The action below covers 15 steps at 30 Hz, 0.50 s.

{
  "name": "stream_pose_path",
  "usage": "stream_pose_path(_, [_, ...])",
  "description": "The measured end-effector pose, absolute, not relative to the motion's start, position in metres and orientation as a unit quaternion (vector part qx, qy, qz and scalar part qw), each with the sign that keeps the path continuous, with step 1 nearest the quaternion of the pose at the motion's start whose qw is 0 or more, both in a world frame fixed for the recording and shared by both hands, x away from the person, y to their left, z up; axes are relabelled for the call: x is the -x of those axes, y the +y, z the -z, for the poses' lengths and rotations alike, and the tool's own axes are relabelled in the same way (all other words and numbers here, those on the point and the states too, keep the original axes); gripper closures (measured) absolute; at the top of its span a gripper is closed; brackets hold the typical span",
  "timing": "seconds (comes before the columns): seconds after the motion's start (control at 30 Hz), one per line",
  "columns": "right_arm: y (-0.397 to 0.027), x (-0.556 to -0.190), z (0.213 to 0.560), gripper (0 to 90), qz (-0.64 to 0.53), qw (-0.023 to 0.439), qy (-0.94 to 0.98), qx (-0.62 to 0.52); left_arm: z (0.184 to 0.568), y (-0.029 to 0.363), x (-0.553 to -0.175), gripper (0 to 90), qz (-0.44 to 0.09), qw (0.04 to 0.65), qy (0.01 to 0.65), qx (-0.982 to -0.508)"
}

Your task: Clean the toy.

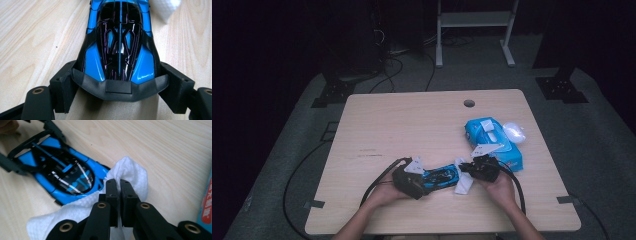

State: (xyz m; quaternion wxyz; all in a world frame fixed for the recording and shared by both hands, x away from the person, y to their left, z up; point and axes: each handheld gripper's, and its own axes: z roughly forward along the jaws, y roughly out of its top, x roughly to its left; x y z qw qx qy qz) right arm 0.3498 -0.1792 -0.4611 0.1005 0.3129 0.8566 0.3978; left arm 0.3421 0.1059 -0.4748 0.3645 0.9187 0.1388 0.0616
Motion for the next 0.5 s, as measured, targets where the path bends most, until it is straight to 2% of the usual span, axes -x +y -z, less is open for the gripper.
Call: stream_pose_path(0.5, [-0.178,-0.33,0.456,85.8,-0.412,0.063,0.864,-0.283,0.475,0.106,-0.342,24.2,-0.062,0.365,0.138,-0.919])
